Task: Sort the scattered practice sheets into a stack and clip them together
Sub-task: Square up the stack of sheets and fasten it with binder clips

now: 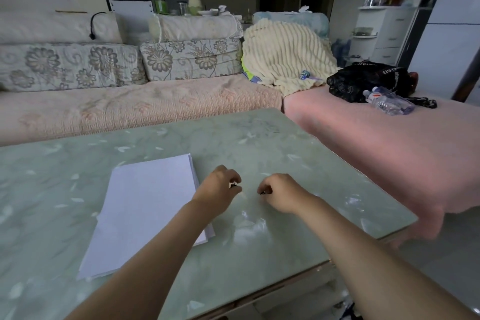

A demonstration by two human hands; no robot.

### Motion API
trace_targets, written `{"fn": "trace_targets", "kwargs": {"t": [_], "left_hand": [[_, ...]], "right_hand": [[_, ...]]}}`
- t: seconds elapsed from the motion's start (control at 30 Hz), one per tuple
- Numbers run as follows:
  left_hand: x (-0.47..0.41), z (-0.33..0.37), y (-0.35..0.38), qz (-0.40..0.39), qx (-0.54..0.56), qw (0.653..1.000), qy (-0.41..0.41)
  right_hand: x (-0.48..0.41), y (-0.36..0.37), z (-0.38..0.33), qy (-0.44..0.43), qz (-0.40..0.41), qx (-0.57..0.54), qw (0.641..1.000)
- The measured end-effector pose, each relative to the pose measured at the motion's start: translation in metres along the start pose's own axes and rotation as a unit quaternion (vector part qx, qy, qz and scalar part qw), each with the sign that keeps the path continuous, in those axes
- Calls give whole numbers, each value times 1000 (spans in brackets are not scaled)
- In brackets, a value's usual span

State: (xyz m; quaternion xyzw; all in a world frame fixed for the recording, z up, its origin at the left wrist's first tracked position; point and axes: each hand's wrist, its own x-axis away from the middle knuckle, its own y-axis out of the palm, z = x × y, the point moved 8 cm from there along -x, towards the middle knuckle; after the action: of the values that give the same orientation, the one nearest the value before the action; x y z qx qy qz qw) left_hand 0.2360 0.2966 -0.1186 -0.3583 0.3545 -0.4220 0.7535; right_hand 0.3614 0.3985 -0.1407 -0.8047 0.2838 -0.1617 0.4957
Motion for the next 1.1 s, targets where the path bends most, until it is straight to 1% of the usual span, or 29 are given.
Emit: {"fn": "trace_targets", "kwargs": {"t": [0.07, 0.2, 0.3, 0.4, 0.5, 0.6, 0.7, 0.9, 1.0, 1.1], "left_hand": [[6, -10, -16, 16, -3, 1000, -12], [25, -51, -63, 82, 11, 995, -60], [49, -102, -105, 124, 11, 987, -104], [87, -159, -143, 145, -10, 978, -147], [128, -218, -170, 128, -42, 970, -203], [161, -266, -188, 91, -66, 958, -262], [186, -293, -197, 53, -89, 958, -267], [209, -317, -201, 45, -86, 966, -241], [206, -321, -203, 32, -98, 959, -265], [196, -315, -214, 57, -106, 952, -282]], "right_hand": [[-6, 3, -29, -20, 8, -16, 1000], [-19, 7, -101, -85, 49, -43, 994], [-33, 26, -163, -138, 35, -59, 988], [-45, 53, -227, -191, 19, -61, 980], [-56, 91, -284, -222, -21, -46, 974], [-67, 132, -328, -227, -64, 4, 972], [-78, 165, -363, -233, -80, 33, 969], [-95, 212, -408, -262, -98, 70, 958], [-97, 223, -417, -267, -103, 86, 954], [-92, 214, -413, -267, -100, 71, 956]]}}
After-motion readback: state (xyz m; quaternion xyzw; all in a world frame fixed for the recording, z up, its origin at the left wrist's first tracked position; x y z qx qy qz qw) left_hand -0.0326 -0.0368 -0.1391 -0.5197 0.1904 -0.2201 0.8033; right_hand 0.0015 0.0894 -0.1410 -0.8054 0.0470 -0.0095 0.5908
